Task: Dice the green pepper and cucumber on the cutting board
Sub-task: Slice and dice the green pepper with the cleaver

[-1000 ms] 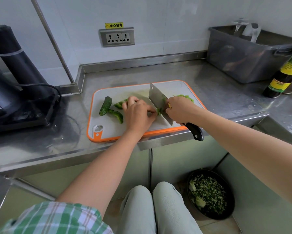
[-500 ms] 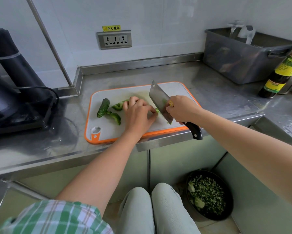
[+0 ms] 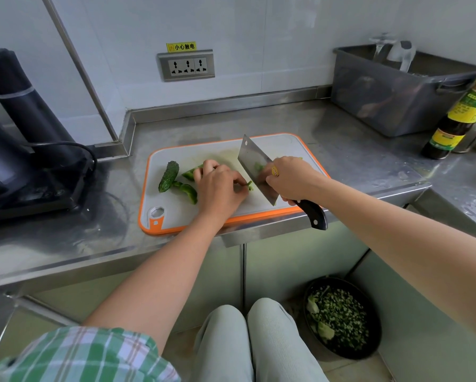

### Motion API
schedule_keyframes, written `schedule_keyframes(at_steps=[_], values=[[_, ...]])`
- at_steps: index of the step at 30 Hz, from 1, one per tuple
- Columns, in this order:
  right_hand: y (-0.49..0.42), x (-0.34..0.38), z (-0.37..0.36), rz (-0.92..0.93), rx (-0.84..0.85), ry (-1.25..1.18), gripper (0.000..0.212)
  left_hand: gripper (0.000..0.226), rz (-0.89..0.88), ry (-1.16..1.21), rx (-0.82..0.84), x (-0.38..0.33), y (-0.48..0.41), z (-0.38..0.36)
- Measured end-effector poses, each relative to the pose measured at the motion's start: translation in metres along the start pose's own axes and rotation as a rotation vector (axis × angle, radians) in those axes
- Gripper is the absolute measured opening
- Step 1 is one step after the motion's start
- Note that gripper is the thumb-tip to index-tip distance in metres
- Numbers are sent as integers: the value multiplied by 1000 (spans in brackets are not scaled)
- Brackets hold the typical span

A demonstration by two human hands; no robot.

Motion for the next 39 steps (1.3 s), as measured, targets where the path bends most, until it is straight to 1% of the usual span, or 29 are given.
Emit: schedule_keyframes(at_steps=[6,9,17,21,24,26,28,32,35,39], values=[[-1,-1,2,-6,-19,-11,13,18,4,-24,-6,-5,-1,-2],[-1,-3,-1,-10,-14,-4,14,9,-7,-47,0,-2,-5,-2],[0,-7,1,-15,-27,-57,19,18,-100,-60,53,-1,-2,2],[0,-3,1,-5,-17,-37,13,9,-61,-61,8,-6,-3,3],[-1,-1,2,1,-22,-24,15,9,-2,-114,-14,-14,-1,1],[-3,-1,0,-2,-19,-5,17,9,24,-131,-28,-16,2,0],[-5,-2,-3,9,-14,42,18,11,14,-138,-29,-15,4,-1],[-9,0,-6,35,-23,124,18,15,2,-84,-52,-7,3,2],[-9,1,-6,47,-25,158,17,8,-11,-102,-54,-7,4,1],[-8,4,-7,60,-28,243,8,4,-14,-114,-57,-7,3,0]])
Point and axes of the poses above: each hand's wrist, its own y-axis away from the middle knuckle, its own z-axis out of the back of the hand, x = y × z, the point moved 5 cm from there along -y, towards the middle knuckle
